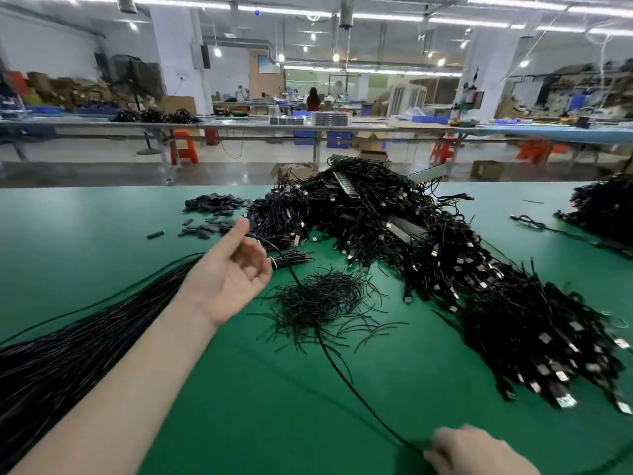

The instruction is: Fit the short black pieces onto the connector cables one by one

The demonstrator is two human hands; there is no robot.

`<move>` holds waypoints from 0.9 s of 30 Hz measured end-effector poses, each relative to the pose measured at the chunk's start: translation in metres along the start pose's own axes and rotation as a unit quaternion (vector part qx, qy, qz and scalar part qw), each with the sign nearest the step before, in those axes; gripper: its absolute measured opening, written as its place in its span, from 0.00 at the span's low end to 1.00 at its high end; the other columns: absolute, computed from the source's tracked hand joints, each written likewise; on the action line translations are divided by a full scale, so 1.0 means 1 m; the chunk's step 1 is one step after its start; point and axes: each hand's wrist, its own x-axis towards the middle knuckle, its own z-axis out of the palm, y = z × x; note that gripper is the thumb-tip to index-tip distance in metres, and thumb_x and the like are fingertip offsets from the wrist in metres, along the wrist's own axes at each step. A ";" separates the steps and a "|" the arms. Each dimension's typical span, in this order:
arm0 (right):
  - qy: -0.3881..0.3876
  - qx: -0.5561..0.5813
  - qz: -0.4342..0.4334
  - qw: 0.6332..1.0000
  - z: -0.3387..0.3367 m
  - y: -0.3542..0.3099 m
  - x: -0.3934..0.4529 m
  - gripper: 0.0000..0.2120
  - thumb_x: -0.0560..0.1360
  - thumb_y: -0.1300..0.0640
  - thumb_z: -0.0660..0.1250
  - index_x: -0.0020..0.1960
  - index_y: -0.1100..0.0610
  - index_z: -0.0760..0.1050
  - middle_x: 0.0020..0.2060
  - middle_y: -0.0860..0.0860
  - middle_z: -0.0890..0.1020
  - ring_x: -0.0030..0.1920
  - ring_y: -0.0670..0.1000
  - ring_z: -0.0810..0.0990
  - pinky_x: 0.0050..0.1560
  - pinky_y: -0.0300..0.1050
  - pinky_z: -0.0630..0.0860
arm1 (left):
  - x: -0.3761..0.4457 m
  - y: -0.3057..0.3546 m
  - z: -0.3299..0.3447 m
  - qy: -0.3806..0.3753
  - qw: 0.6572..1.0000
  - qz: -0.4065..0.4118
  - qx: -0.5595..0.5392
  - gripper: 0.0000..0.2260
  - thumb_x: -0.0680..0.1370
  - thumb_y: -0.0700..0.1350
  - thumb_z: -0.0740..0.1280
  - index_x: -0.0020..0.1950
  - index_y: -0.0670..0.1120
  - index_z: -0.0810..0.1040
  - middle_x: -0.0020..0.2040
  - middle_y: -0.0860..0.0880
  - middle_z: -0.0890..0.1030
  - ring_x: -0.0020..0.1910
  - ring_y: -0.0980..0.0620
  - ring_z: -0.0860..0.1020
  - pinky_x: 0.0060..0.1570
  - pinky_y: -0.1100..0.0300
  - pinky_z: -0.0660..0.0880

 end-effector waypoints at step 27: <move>0.209 0.505 -0.315 0.776 -0.082 -0.080 0.106 0.06 0.77 0.59 0.69 0.43 0.52 0.83 0.37 0.44 0.84 0.38 0.45 0.80 0.40 0.39 0.76 | 0.028 -0.066 0.044 -0.151 0.947 0.014 0.283 0.24 0.75 0.65 0.57 0.56 0.52 0.84 0.58 0.47 0.84 0.58 0.50 0.81 0.57 0.54 0.78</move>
